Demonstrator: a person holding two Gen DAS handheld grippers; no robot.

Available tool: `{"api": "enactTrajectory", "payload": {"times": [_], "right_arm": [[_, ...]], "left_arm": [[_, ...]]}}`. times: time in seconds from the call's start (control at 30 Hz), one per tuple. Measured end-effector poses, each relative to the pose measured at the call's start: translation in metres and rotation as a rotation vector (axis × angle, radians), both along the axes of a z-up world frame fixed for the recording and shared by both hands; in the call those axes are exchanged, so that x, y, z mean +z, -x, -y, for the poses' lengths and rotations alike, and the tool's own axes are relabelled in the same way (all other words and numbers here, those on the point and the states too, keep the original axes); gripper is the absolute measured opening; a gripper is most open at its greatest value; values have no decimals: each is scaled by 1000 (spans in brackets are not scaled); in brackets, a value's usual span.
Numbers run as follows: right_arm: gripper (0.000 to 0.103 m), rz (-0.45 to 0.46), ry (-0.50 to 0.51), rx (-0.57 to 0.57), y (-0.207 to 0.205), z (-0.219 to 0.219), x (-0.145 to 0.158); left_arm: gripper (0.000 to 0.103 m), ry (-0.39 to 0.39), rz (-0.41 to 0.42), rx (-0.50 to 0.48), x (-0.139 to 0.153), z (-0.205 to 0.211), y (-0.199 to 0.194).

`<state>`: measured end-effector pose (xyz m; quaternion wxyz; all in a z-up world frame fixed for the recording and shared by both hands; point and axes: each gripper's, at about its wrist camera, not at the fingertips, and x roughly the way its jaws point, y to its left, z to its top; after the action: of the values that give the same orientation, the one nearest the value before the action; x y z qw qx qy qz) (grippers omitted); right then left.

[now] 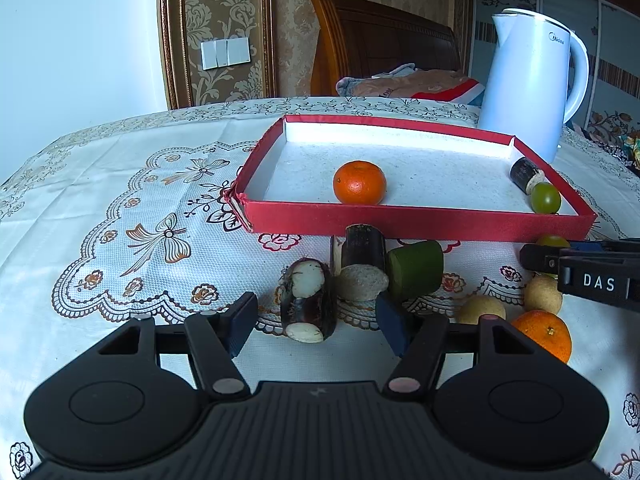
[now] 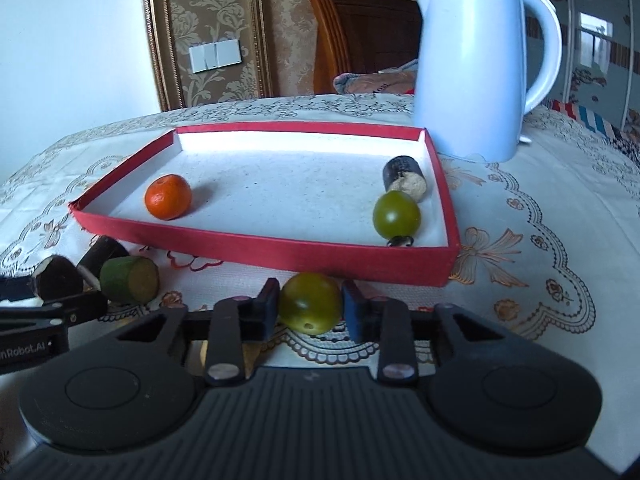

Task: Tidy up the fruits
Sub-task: 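Close right tool on green tomato while left tool closes on dark eggplant slice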

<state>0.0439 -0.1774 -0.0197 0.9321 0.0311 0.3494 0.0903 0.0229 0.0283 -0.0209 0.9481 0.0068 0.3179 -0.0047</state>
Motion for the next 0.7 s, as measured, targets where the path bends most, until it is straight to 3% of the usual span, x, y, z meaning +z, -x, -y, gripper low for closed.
{"api": "enactTrajectory", "payload": {"times": [0.33,0.4,0.6,0.7], "right_arm": [[31,-6,-42,-26,0,10,0],[31,-5,-41,-29,0,10,0],[31,-6,-47,-31,0,12,-1],[31,-7,-49,-34,0,12,-1]], "left_arm": [[64,-1,3,-5,1,2,1],[59,0,6,-6,0,2,1],[54,-3,8,-7,1,4,2],[45,-2,10,1,1,3,3]]}}
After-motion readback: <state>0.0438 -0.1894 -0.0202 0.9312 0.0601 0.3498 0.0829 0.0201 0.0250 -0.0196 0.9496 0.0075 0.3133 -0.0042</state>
